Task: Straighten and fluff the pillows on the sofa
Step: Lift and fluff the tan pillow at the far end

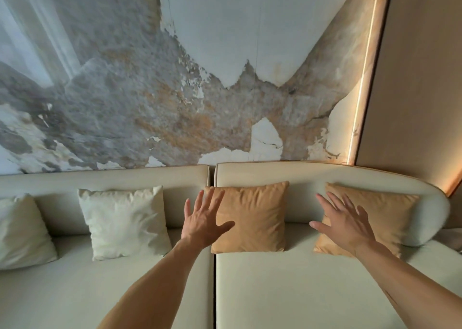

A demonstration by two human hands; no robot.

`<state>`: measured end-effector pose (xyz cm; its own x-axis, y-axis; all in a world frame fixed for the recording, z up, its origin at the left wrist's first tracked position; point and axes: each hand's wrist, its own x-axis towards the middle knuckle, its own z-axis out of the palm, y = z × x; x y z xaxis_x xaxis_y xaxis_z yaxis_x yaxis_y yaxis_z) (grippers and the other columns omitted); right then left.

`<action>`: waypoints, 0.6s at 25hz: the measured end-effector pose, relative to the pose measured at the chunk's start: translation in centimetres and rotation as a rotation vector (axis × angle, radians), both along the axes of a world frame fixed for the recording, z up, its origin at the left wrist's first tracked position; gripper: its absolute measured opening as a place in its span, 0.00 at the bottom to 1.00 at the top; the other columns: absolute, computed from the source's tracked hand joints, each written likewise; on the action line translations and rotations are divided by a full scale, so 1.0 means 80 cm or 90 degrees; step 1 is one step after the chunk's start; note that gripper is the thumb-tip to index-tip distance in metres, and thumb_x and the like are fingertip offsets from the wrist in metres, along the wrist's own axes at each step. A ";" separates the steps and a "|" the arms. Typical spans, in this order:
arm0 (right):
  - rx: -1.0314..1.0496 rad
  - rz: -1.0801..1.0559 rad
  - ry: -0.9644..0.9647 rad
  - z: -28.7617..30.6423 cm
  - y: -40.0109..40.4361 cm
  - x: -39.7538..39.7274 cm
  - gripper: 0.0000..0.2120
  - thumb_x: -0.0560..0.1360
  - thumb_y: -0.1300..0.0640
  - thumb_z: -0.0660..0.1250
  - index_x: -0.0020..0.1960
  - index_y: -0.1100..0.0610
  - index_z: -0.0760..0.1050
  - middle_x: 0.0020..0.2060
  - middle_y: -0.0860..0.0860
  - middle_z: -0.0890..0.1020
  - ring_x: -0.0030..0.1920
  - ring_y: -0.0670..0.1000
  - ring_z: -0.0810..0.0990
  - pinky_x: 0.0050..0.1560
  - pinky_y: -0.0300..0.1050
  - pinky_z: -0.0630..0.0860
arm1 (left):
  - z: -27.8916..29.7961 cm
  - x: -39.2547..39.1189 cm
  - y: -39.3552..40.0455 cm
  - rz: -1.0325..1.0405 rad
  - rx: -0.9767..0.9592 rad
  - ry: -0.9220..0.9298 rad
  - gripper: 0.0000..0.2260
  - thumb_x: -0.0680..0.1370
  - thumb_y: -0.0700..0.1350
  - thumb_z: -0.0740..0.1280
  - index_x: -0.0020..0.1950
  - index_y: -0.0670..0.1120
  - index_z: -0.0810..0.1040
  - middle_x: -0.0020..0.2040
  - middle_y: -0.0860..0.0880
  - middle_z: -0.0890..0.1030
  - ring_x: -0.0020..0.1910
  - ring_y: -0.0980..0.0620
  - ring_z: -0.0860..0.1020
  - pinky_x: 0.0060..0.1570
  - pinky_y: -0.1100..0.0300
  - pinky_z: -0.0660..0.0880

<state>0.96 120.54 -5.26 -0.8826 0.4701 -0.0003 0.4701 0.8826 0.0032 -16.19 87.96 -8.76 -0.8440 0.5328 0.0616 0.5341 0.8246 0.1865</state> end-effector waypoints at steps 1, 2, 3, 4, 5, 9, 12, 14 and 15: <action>-0.006 -0.004 0.010 0.003 0.006 0.007 0.38 0.72 0.29 0.54 0.77 0.38 0.46 0.79 0.44 0.51 0.78 0.54 0.47 0.72 0.60 0.54 | 0.006 0.003 0.007 -0.002 0.005 0.012 0.41 0.70 0.75 0.53 0.78 0.63 0.40 0.81 0.55 0.41 0.79 0.49 0.39 0.75 0.38 0.40; -0.010 -0.009 0.021 0.006 0.015 0.016 0.38 0.72 0.28 0.54 0.77 0.39 0.46 0.79 0.44 0.51 0.78 0.55 0.47 0.72 0.60 0.54 | 0.011 0.007 0.017 -0.005 0.007 0.025 0.42 0.70 0.76 0.51 0.78 0.62 0.40 0.80 0.55 0.39 0.79 0.49 0.39 0.75 0.38 0.40; -0.013 -0.013 0.033 0.010 0.026 0.026 0.38 0.72 0.28 0.53 0.77 0.39 0.46 0.79 0.44 0.51 0.78 0.55 0.47 0.72 0.61 0.54 | 0.015 0.013 0.030 -0.007 0.008 0.038 0.42 0.69 0.77 0.50 0.78 0.63 0.40 0.80 0.56 0.36 0.79 0.48 0.38 0.75 0.38 0.40; -0.014 -0.014 0.044 0.014 0.038 0.036 0.38 0.72 0.28 0.53 0.77 0.39 0.46 0.79 0.43 0.51 0.78 0.55 0.46 0.72 0.61 0.54 | 0.018 0.020 0.044 -0.008 0.010 0.048 0.42 0.68 0.77 0.49 0.78 0.63 0.39 0.79 0.56 0.34 0.79 0.48 0.37 0.75 0.38 0.40; -0.013 -0.013 0.054 0.017 0.054 0.050 0.38 0.72 0.28 0.53 0.77 0.39 0.46 0.79 0.43 0.51 0.78 0.55 0.46 0.73 0.61 0.53 | 0.020 0.031 0.062 -0.009 0.012 0.056 0.43 0.68 0.78 0.49 0.78 0.63 0.38 0.78 0.56 0.33 0.79 0.48 0.37 0.75 0.38 0.40; -0.002 -0.022 0.046 0.029 0.144 0.124 0.38 0.73 0.29 0.54 0.78 0.41 0.45 0.79 0.45 0.50 0.78 0.55 0.45 0.74 0.59 0.50 | 0.022 0.086 0.155 -0.028 0.026 0.066 0.43 0.69 0.78 0.50 0.78 0.63 0.38 0.79 0.55 0.34 0.79 0.47 0.37 0.75 0.39 0.40; 0.017 -0.056 0.028 0.038 0.236 0.189 0.38 0.74 0.29 0.52 0.78 0.42 0.45 0.79 0.46 0.51 0.78 0.56 0.46 0.73 0.61 0.51 | 0.025 0.135 0.238 -0.022 0.053 0.062 0.42 0.70 0.76 0.53 0.78 0.64 0.39 0.79 0.56 0.35 0.79 0.47 0.38 0.75 0.39 0.41; 0.017 -0.063 0.011 0.043 0.286 0.224 0.38 0.74 0.29 0.51 0.78 0.42 0.44 0.79 0.45 0.50 0.78 0.57 0.47 0.72 0.64 0.52 | 0.028 0.162 0.278 -0.010 0.060 0.053 0.42 0.70 0.76 0.54 0.77 0.64 0.38 0.80 0.54 0.37 0.79 0.47 0.40 0.75 0.39 0.43; 0.013 -0.066 0.002 0.046 0.308 0.241 0.39 0.73 0.28 0.51 0.78 0.42 0.44 0.79 0.46 0.50 0.78 0.57 0.47 0.72 0.64 0.53 | 0.028 0.176 0.297 -0.007 0.062 0.047 0.42 0.70 0.76 0.54 0.77 0.65 0.38 0.81 0.54 0.39 0.80 0.46 0.42 0.75 0.39 0.44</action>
<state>20.26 145.17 -1.57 -0.8294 0.5585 0.0133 0.5586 0.8292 0.0184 -2.09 111.69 -6.52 -0.8290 0.5311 0.1751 0.5589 0.7982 0.2248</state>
